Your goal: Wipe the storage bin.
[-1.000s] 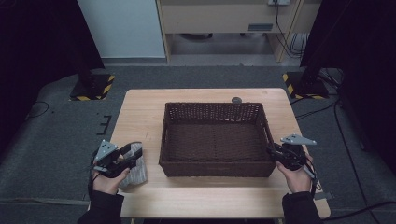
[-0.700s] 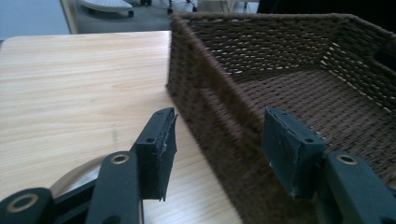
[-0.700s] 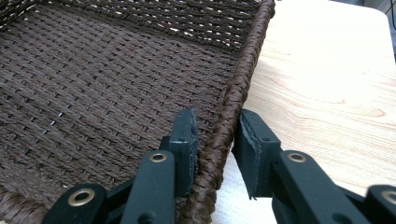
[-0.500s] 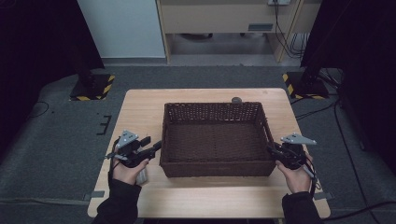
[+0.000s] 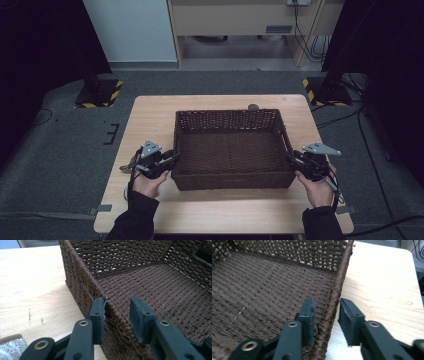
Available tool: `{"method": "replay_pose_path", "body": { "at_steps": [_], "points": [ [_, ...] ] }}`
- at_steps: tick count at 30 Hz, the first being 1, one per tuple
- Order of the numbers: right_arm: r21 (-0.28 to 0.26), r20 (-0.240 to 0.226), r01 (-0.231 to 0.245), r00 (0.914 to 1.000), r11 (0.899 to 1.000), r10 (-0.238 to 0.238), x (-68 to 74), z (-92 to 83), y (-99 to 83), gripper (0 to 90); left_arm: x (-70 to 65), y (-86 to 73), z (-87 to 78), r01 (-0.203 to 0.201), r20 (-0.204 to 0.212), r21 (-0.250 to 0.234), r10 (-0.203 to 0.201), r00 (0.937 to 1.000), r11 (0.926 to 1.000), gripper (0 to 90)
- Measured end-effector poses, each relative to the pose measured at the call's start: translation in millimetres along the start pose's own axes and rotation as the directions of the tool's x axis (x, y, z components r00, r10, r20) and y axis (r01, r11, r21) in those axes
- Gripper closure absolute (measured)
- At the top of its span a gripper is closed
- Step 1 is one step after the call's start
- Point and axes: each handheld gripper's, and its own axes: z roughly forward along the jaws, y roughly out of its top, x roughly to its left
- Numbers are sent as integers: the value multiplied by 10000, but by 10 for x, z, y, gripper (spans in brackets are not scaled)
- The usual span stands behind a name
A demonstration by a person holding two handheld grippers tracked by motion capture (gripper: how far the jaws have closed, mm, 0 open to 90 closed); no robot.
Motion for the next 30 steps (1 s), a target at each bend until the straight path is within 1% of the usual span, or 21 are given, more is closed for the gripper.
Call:
{"method": "replay_pose_path", "body": {
  "at_steps": [1, 2, 3, 5, 9, 11, 12, 14, 15, 18, 20, 23, 25, 26, 27, 28, 30],
  "points": [
    [-76, 9, -28, 10000, 10000, 28, -7, -19, 5, 609, -3, -7, -1, 96, -3, -48, -96, 10000, 9999, 647],
    [-98, -20, -28, 10000, 9999, 28, -16, -38, 7, 608, -8, -12, -4, 100, -27, -69, -100, 9999, 9999, 649],
    [-102, -35, -104, 9999, 9999, 103, -16, -49, 6, 608, -14, -16, -6, 55, -53, -96, -56, 10000, 9999, 650],
    [-34, -31, -75, 10000, 10000, 75, -21, -48, -4, 612, -34, -22, -14, 10, -80, -89, -10, 10000, 10000, 651],
    [273, -46, 55, 10000, 9996, -53, -6, -9, -27, 681, -98, -41, -40, -261, -226, -60, 259, 9994, 9996, 647],
    [395, 88, 94, 9999, 9992, -97, 1, 4, -32, 719, -118, -40, -49, -442, -265, -23, 442, 9987, 9990, 642],
    [409, 176, 33, 9998, 9992, -40, -3, 10, -34, 732, -118, -33, -51, -498, -227, -16, 497, 9985, 9988, 639],
    [353, 140, -19, 9999, 9994, 14, -20, 20, -36, 741, -107, -16, -58, -481, -132, -133, 479, 9988, 9988, 620],
    [391, 130, -28, 9999, 9992, 23, -19, 21, -32, 745, -98, -3, -62, -489, -148, -222, 485, 9987, 9986, 592],
    [368, 283, 36, 9996, 9993, -46, -22, 46, -17, 755, -45, 44, -64, -444, -201, -406, 436, 9988, 9982, 565],
    [371, 301, 66, 9995, 9993, -77, -42, 68, -4, 762, 2, 81, -38, -228, -203, -497, 218, 9996, 9985, 555],
    [305, 402, 44, 9992, 9995, -57, -66, 110, 11, 771, 70, 120, 40, -108, -179, -521, 99, 9998, 9986, 558],
    [286, 473, 19, 9989, 9996, -32, -71, 131, 15, 773, 102, 106, 89, -92, -119, -383, 87, 9999, 9992, 565],
    [268, 515, 71, 9986, 9996, -85, -75, 143, 16, 771, 111, 87, 114, -99, -31, -380, 98, 9999, 9992, 570],
    [304, 520, 61, 9986, 9995, -77, -73, 149, 16, 769, 119, 66, 133, -48, 123, -435, 53, 9999, 9990, 568],
    [290, 546, 42, 9985, 9996, -58, -68, 155, 16, 766, 119, 56, 141, 10, 190, -507, -1, 9998, 9987, 572],
    [264, 551, 37, 9985, 9996, -51, -63, 147, 20, 746, 104, 58, 136, -104, 216, -503, 115, 9997, 9987, 604]
  ]
}}
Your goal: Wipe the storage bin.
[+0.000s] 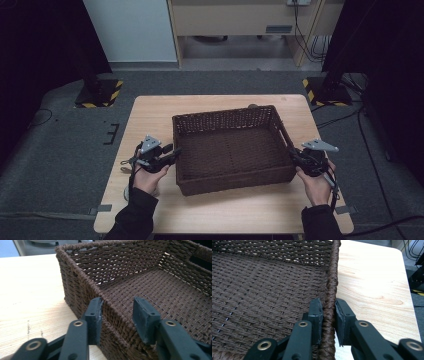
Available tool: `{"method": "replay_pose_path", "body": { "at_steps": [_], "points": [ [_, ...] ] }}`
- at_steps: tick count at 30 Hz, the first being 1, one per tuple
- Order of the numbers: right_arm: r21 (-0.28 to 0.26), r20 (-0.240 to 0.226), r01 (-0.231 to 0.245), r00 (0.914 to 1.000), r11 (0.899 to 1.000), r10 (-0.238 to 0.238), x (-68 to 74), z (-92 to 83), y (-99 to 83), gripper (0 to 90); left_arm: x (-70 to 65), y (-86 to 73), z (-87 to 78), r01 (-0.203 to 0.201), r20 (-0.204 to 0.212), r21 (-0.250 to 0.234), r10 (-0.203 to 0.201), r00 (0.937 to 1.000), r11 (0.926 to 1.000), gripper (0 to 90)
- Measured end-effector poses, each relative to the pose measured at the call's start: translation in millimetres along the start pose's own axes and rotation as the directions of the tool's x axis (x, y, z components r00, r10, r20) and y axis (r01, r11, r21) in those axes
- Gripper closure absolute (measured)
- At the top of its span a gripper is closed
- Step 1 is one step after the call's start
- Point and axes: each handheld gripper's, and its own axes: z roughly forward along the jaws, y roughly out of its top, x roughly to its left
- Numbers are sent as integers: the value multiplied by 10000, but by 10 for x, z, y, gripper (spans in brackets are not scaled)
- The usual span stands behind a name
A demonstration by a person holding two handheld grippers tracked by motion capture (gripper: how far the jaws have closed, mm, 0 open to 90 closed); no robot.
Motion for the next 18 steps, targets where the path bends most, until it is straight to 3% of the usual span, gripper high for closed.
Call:
{"method": "replay_pose_path", "body": {
  "at_steps": [7, 10, 18],
  "points": [
    [-293, -93, -20, 10000, 9996, 17, 13, -110, 19, 657, -54, -5, -26, -223, -156, 66, 224, 9996, 9997, 643],
    [-240, -190, -141, 9997, 9996, 136, 9, -143, 14, 649, -97, -10, -48, -295, -238, 136, 298, 9993, 9995, 644],
    [-197, 88, -197, 9998, 9996, 199, -35, -139, -15, 679, -242, -61, -128, -733, -408, 175, 740, 9964, 9972, 634]
  ]
}}
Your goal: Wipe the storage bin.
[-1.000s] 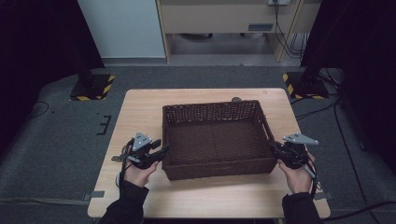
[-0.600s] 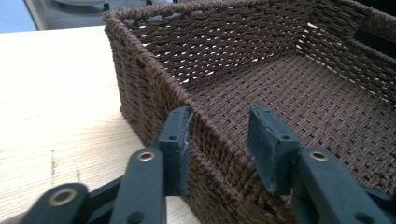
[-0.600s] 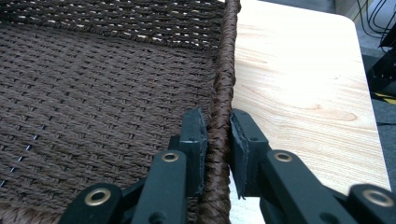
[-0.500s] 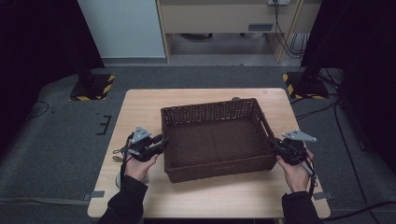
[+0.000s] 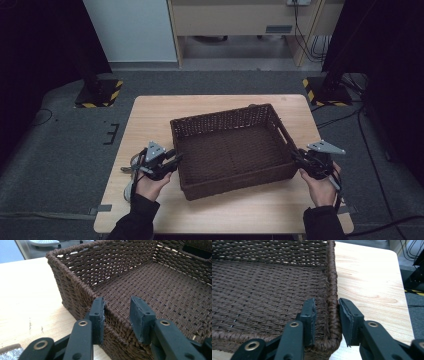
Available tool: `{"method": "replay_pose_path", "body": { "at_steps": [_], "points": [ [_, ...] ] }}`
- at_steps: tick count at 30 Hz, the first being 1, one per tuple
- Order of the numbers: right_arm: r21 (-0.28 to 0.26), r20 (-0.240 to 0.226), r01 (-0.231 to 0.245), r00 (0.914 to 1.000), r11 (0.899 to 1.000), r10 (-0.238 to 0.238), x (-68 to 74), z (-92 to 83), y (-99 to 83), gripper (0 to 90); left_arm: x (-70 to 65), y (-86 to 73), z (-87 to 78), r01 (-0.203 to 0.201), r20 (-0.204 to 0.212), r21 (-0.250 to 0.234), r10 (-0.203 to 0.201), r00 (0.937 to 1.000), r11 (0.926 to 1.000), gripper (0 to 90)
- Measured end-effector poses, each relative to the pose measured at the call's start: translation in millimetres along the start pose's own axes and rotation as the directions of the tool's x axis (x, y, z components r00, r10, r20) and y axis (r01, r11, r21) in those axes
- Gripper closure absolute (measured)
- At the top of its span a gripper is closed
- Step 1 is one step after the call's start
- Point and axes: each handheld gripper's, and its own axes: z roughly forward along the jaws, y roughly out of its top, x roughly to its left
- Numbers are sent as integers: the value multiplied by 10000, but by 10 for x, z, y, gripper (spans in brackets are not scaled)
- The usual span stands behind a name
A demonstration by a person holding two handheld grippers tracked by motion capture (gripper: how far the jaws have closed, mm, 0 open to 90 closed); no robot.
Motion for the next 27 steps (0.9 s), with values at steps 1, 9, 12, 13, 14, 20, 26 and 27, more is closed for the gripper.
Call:
{"method": "replay_pose_path", "body": {
  "at_steps": [1, 9, 12, 13, 14, 20, 26, 27],
  "points": [
    [-1, 50, 3, 10000, 10000, -3, -2, 5, 1, 698, -3, 1, -2, -33, 0, 3, 33, 10000, 10000, 632],
    [137, 269, 176, 9995, 9998, -180, -23, 76, 17, 788, 102, 84, -24, 200, -8, -316, -200, 9998, 9993, 531],
    [125, 299, 188, 9994, 9997, -192, -34, 96, 23, 789, 177, 132, -7, 316, -110, -451, -321, 9994, 9985, 524],
    [155, 273, 201, 9994, 9997, -206, -41, 98, 26, 789, 196, 140, 8, 333, -131, -443, -340, 9993, 9985, 525],
    [173, 279, 187, 9994, 9997, -192, -42, 103, 30, 788, 213, 146, 26, 313, -142, -384, -319, 9994, 9988, 526],
    [69, 506, 224, 9985, 9997, -227, -71, 175, 48, 774, 280, 174, 174, 347, -150, -228, -350, 9993, 9991, 536],
    [-161, 720, 149, 9973, 9998, -137, -64, 162, 60, 690, 270, 156, 246, 247, -229, 81, -245, 9994, 9997, 558],
    [-265, 728, 86, 9973, 9996, -66, -68, 143, 65, 662, 260, 156, 236, 283, -231, 93, -281, 9993, 9996, 561]
  ]
}}
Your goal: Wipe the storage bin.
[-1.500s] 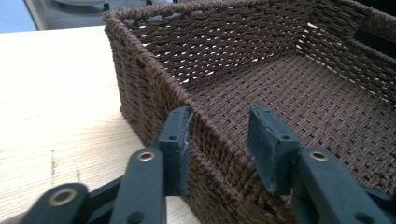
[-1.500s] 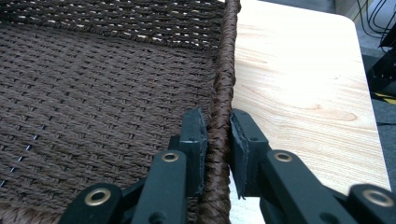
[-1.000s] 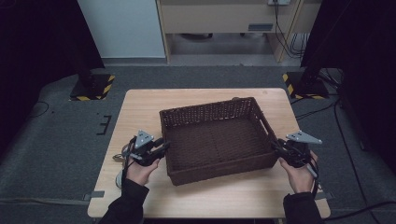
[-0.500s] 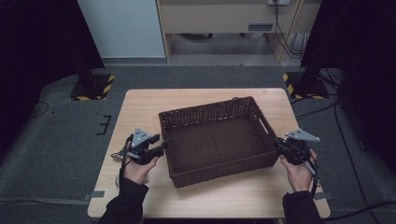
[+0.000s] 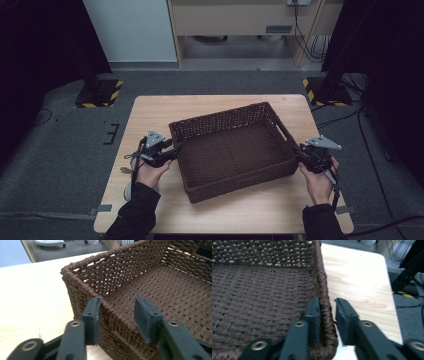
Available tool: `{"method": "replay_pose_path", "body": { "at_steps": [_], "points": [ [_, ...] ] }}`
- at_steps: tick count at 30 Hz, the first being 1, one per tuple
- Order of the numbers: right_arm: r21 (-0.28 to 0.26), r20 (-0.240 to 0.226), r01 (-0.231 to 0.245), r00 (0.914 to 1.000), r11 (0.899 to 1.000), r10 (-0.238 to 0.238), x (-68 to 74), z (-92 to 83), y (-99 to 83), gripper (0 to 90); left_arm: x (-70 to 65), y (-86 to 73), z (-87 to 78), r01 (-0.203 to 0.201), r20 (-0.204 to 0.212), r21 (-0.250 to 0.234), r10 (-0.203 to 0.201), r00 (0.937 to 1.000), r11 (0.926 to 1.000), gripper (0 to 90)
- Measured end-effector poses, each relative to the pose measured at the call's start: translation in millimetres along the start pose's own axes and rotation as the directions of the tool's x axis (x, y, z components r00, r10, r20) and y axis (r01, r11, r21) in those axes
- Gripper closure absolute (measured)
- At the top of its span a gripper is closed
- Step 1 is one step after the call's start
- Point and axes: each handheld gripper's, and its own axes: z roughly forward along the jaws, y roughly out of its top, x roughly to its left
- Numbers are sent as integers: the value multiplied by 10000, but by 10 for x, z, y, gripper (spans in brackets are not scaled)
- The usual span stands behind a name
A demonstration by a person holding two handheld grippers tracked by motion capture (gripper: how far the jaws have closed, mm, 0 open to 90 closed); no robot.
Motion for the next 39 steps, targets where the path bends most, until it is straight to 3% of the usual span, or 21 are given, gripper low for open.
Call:
{"method": "replay_pose_path", "body": {
  "at_steps": [4, 9, 18, 27, 32, 39],
  "points": [
    [-374, -48, -188, 9998, 9991, 186, -25, -107, 18, 609, -69, -21, -40, -222, -185, -5, 222, 9996, 9998, 570],
    [-583, -248, -402, 9989, 9975, 388, -21, -204, 22, 544, -103, -76, -103, 4, 36, -203, -3, 10000, 9998, 585],
    [-486, -550, -455, 9976, 9978, 428, 58, -281, 18, 469, -263, -132, -203, -275, -72, -248, 273, 9996, 9993, 587],
    [-330, -562, -499, 9973, 9982, 480, 136, -227, -2, 424, -339, -153, -238, -368, -153, -263, 364, 9992, 9990, 584],
    [-319, -543, -542, 9971, 9980, 524, 163, -198, -4, 400, -304, -128, -242, -415, 96, -218, 417, 9991, 9989, 562],
    [-303, -425, -532, 9977, 9981, 519, 172, -170, 7, 393, -77, 33, -264, -163, -287, -703, 144, 9995, 9974, 490]
  ]
}}
